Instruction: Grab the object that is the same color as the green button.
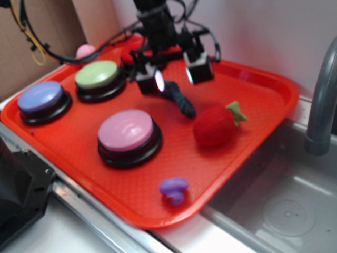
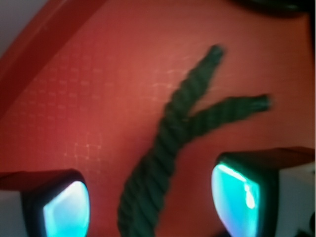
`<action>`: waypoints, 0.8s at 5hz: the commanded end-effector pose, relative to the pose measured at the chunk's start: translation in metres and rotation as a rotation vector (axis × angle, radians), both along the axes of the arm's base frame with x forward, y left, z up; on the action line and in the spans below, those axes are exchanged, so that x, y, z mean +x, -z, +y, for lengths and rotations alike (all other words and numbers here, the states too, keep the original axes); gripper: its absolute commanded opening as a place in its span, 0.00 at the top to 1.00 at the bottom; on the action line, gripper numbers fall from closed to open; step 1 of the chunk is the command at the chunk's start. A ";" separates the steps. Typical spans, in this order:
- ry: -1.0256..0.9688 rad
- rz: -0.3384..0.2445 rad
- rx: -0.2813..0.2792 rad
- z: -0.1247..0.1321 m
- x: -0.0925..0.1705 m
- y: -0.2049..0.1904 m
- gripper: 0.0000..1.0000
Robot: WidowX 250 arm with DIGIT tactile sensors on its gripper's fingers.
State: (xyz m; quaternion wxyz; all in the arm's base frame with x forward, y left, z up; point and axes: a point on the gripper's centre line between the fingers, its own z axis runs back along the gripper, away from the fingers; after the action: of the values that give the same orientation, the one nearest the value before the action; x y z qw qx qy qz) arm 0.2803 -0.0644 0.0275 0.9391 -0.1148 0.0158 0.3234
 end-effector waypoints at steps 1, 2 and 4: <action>0.119 0.006 0.001 -0.038 -0.003 0.010 1.00; 0.154 0.032 0.014 -0.042 -0.012 0.010 1.00; 0.334 -0.001 0.101 -0.013 -0.022 -0.056 1.00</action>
State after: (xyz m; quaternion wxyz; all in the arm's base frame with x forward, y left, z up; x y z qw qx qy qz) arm 0.2459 -0.0856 0.0666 0.9842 -0.0496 0.0510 0.1624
